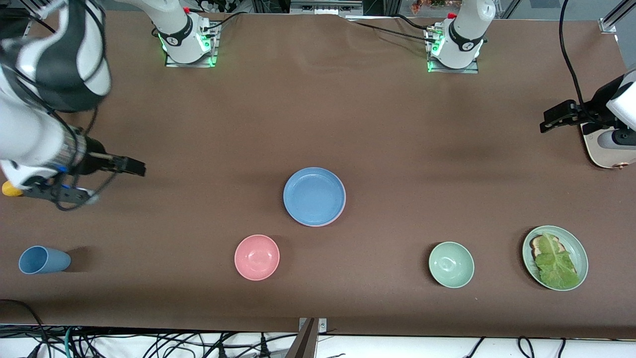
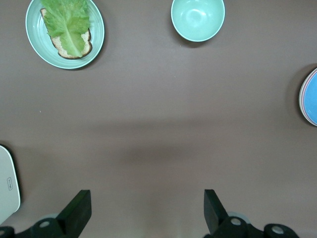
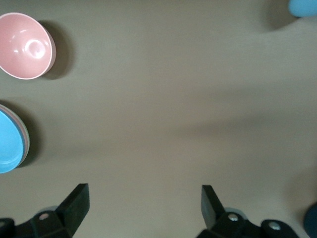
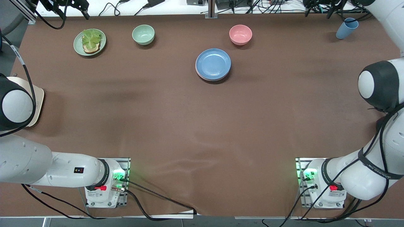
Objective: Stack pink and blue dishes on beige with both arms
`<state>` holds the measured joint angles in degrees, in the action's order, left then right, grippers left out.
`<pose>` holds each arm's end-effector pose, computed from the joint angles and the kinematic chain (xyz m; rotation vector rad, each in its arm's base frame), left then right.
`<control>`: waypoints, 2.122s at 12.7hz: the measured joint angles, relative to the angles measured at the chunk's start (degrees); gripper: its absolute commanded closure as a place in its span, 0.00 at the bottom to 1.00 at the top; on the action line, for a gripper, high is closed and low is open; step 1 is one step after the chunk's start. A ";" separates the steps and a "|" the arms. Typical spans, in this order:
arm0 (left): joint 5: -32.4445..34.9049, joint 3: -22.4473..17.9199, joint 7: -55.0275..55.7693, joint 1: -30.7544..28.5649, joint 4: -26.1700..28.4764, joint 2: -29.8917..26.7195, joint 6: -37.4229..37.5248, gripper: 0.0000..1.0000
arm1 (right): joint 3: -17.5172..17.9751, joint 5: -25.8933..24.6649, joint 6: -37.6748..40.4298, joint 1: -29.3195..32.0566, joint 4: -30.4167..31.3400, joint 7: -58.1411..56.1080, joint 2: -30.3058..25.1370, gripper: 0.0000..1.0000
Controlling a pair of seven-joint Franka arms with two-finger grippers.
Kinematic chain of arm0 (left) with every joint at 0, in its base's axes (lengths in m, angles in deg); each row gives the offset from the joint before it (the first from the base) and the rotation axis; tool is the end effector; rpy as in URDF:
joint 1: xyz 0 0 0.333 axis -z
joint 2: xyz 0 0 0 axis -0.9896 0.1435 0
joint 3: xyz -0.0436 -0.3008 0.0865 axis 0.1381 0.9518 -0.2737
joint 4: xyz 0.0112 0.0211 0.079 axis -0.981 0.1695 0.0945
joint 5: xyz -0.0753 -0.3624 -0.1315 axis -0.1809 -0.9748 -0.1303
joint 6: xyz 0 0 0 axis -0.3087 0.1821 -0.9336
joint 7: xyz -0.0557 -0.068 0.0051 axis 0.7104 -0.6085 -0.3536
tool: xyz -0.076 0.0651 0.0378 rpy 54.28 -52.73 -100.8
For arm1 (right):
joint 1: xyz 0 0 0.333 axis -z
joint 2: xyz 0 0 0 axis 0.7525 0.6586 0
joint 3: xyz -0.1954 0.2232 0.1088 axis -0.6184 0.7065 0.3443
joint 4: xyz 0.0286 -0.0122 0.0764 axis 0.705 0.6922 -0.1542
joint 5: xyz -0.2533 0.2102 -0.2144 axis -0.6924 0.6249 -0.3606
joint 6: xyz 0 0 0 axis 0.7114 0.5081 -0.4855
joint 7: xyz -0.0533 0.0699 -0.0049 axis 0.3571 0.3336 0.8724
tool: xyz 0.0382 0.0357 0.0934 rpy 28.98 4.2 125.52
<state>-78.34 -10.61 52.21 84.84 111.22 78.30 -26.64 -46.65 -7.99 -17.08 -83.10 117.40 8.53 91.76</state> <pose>0.5682 0.0119 0.5964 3.0953 -0.0179 -0.1595 0.6388 0.0666 0.5432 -3.1191 0.2207 0.1889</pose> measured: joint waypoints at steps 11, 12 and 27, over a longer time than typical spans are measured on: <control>0.00 0.01 0.00 0.04 0.14 0.05 -0.21 0.00 | 33.68 -12.30 -3.23 29.02 16.72 -0.60 -19.53 0.00; 0.00 0.01 0.00 0.04 0.15 0.05 -0.25 0.00 | 33.71 -12.92 -4.08 29.03 18.24 -0.60 -20.63 0.00; 0.00 0.01 0.00 0.17 0.15 0.06 -0.64 0.00 | 38.47 -13.30 -4.83 34.80 18.44 -0.65 -20.86 0.00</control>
<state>-78.34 -10.60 52.21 85.01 111.36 78.35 -27.28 -8.18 -21.30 -21.91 -48.30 135.84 7.88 70.90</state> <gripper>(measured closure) 0.000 0.000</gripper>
